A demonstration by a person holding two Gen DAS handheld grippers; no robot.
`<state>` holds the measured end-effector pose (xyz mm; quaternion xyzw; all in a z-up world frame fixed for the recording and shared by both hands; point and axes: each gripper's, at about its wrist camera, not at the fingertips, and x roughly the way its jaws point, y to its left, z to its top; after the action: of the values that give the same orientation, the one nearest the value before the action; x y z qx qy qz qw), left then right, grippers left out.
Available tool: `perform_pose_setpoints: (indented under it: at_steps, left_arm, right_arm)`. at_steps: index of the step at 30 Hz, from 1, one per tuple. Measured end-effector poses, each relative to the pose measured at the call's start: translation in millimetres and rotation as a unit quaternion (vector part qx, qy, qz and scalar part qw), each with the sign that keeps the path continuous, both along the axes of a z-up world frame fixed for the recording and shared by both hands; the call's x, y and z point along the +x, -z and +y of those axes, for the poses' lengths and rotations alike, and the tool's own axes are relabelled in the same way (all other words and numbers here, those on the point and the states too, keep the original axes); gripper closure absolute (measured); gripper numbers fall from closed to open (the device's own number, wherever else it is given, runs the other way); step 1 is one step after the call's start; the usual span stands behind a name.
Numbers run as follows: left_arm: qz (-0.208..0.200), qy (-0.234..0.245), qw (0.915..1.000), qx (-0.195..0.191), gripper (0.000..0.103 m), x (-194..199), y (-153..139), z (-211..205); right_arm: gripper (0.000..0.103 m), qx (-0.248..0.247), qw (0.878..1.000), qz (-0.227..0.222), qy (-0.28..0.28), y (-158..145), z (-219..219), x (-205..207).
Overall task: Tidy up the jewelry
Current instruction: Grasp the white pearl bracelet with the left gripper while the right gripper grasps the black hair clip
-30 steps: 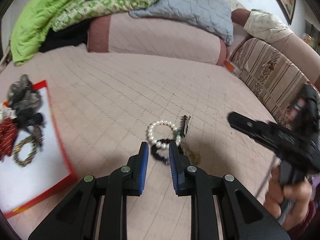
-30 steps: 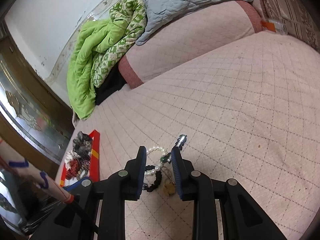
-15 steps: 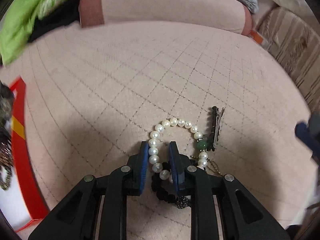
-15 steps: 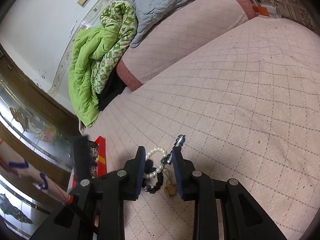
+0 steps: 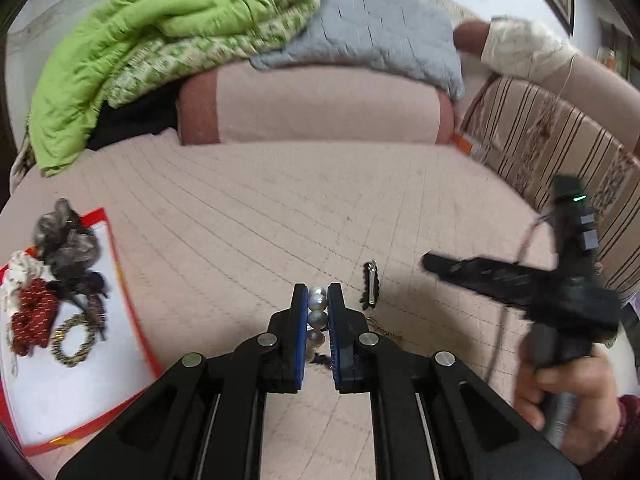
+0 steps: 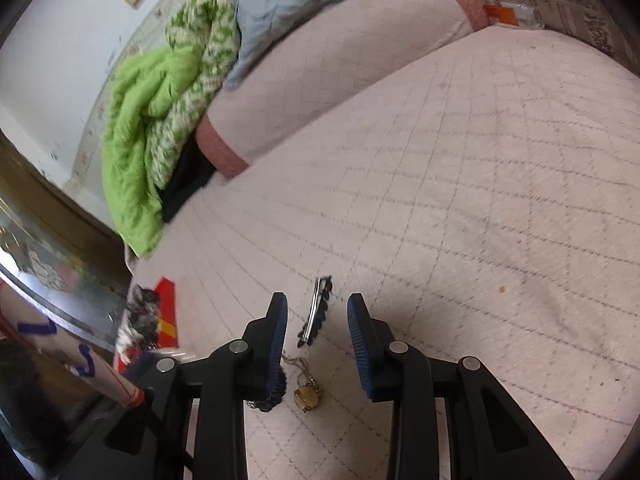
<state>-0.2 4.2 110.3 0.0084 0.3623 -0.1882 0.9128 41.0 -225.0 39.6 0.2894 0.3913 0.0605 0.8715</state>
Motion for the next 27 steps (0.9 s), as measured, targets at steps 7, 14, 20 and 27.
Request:
perform_pose_setpoints:
  at_steps: [7,14,20,27]
  left_arm:
    - [-0.027,-0.024,0.9993,-0.013,0.094,-10,3,35]
    - [-0.030,-0.021,0.9992,-0.016,0.094,-3,10,37]
    - [-0.035,-0.024,0.9991,-0.002,0.094,-3,11,38]
    - [-0.038,-0.038,0.9986,0.002,0.094,-6,9,45]
  right_arm:
    - [0.069,-0.069,0.997,0.026,-0.027,17,36,29]
    - [0.084,-0.188,0.980,0.053,-0.048,32,59,45]
    - [0.095,-0.217,0.974,0.049,-0.049,25,66,45]
    - [0.102,-0.203,0.978,0.002,-0.044,-3,67,24]
